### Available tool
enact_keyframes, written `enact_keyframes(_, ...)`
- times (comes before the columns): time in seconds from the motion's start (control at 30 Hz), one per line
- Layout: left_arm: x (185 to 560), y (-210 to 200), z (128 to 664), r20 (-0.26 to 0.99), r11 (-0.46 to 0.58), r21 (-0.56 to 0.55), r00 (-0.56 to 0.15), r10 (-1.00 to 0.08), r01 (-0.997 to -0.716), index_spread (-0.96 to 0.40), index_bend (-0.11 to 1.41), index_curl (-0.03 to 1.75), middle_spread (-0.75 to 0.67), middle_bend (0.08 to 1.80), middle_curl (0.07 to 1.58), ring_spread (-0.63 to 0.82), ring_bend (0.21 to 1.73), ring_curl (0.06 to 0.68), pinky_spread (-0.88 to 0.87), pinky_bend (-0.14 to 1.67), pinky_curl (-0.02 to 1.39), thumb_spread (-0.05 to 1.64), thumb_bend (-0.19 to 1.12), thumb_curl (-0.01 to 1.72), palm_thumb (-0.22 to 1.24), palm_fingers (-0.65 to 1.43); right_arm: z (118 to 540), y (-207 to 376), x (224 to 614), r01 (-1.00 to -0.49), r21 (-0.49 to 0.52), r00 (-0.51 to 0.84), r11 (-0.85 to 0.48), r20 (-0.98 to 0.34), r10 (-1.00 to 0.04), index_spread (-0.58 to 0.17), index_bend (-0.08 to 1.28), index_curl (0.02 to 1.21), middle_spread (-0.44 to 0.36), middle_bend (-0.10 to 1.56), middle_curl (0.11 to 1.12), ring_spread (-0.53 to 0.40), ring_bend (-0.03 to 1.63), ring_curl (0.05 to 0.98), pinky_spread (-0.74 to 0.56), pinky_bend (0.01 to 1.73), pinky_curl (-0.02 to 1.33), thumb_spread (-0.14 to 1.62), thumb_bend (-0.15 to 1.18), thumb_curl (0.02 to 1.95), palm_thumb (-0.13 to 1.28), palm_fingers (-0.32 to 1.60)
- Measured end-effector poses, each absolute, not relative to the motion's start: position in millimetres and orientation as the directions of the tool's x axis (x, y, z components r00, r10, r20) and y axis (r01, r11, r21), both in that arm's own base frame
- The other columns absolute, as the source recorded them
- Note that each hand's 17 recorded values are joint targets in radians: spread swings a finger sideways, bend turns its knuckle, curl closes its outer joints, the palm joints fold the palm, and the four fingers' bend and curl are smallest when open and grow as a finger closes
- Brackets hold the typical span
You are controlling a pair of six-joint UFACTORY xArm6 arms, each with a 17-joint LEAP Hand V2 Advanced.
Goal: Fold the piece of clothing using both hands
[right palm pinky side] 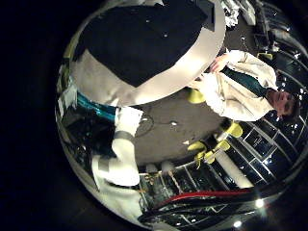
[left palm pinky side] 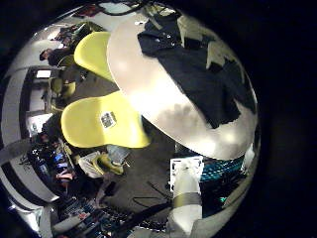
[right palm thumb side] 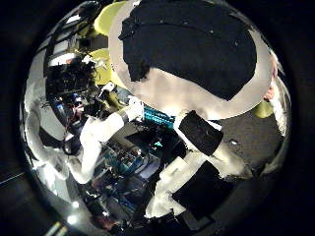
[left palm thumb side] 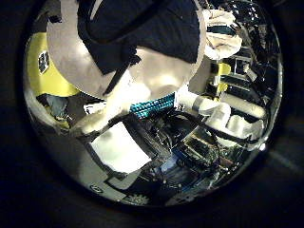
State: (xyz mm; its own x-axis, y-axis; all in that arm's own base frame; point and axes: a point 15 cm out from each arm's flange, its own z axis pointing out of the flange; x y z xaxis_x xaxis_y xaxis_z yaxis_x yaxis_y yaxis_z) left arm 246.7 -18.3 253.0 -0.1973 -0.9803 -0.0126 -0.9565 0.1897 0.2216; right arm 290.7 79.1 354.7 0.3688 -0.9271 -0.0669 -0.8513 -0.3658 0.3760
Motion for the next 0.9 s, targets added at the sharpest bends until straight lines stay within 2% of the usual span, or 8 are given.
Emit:
enact_keyframes(0.13,257.2,-23.9,219.2,-0.005,0.247,0.235,-0.255,-0.967,-0.940,-0.34,0.30,0.76,-0.23,0.32,0.68,-0.06,0.72,0.240,-0.02,0.30,0.53,1.14,-0.03,0.33,0.41,0.39,342.9,64.2,286.4,-0.853,0.410,0.320,-0.321,-0.073,-0.945,-0.341,0.16,0.29,-0.025,0.25,0.38,0.113,0.60,0.224,0.36,0.49,0.24,1.28,-0.01,0.37,0.64,0.28)
enact_keyframes(0.23,260.2,-32.3,200.5,-0.007,0.296,0.243,-0.307,-0.952,-0.924,-0.26,0.20,0.71,-0.12,0.21,0.63,0.03,0.73,0.242,0.06,0.32,0.53,1.12,-0.04,0.31,0.33,0.24,329.4,49.4,280.5,-0.851,0.446,0.272,-0.278,-0.079,-0.959,-0.339,0.16,0.29,-0.085,0.24,0.37,0.110,0.61,0.226,0.35,0.50,0.24,1.28,-0.01,0.36,0.64,0.27)
enact_keyframes(0.4,270.4,-39.1,176.5,-0.026,0.323,0.219,-0.336,-0.941,-0.921,-0.13,0.13,0.61,0.04,0.16,0.55,0.17,0.75,0.241,0.19,0.37,0.52,1.01,-0.05,0.29,0.22,0.13,325.6,40.2,286.4,-0.868,0.430,0.240,-0.250,-0.077,-0.968,-0.334,0.16,0.29,-0.112,0.24,0.37,0.107,0.60,0.225,0.35,0.50,0.24,1.28,-0.01,0.36,0.64,0.26)
enact_keyframes(0.47,272.7,-44.7,165.0,-0.041,0.344,0.218,-0.360,-0.932,-0.914,-0.07,0.10,0.55,0.12,0.17,0.52,0.24,0.76,0.242,0.26,0.39,0.51,0.95,-0.05,0.29,0.17,0.05,325.1,39.9,286.4,-0.867,0.430,0.241,-0.250,-0.078,-0.968,-0.333,0.16,0.29,-0.097,0.24,0.37,0.101,0.60,0.224,0.35,0.50,0.24,1.28,-0.01,0.36,0.64,0.27)
enact_keyframes(0.57,277.0,-49.0,153.6,-0.075,0.331,0.207,-0.352,-0.933,-0.921,-0.02,0.13,0.49,0.17,0.19,0.49,0.30,0.76,0.235,0.32,0.41,0.50,0.89,-0.05,0.29,0.13,0.04,324.3,38.0,286.3,-0.866,0.431,0.244,-0.254,-0.081,-0.967,-0.332,0.16,0.29,-0.084,0.25,0.37,0.098,0.60,0.225,0.35,0.50,0.24,1.28,-0.01,0.36,0.64,0.27)
enact_keyframes(0.77,284.2,-54.2,132.4,-0.150,0.331,0.189,-0.361,-0.921,-0.924,0.04,0.16,0.44,0.17,0.25,0.47,0.33,0.74,0.215,0.34,0.38,0.45,0.83,-0.04,0.31,0.13,0.16,316.5,27.3,281.5,-0.860,0.454,0.222,-0.232,-0.076,-0.972,-0.331,0.16,0.29,-0.070,0.25,0.38,0.093,0.60,0.225,0.35,0.50,0.23,1.28,-0.01,0.36,0.64,0.27)
enact_keyframes(0.8,284.9,-56.6,131.2,-0.156,0.328,0.190,-0.358,-0.920,-0.925,0.02,0.19,0.45,0.10,0.38,0.51,0.26,0.73,0.207,0.30,0.34,0.43,0.83,-0.03,0.31,0.14,0.30,316.5,26.4,281.6,-0.860,0.454,0.220,-0.231,-0.076,-0.972,-0.331,0.16,0.29,-0.069,0.25,0.38,0.092,0.60,0.225,0.35,0.50,0.23,1.28,-0.01,0.36,0.64,0.27)
enact_keyframes(0.9,290.7,-68.1,128.5,-0.175,0.314,0.182,-0.345,-0.922,-0.932,-0.03,0.22,0.48,-0.01,0.56,0.56,0.08,0.74,0.200,0.18,0.31,0.42,0.85,-0.01,0.32,0.21,0.53,315.3,23.6,281.7,-0.859,0.458,0.220,-0.230,-0.078,-0.972,-0.331,0.16,0.29,-0.056,0.25,0.38,0.090,0.60,0.226,0.34,0.50,0.23,1.28,-0.01,0.36,0.64,0.26)
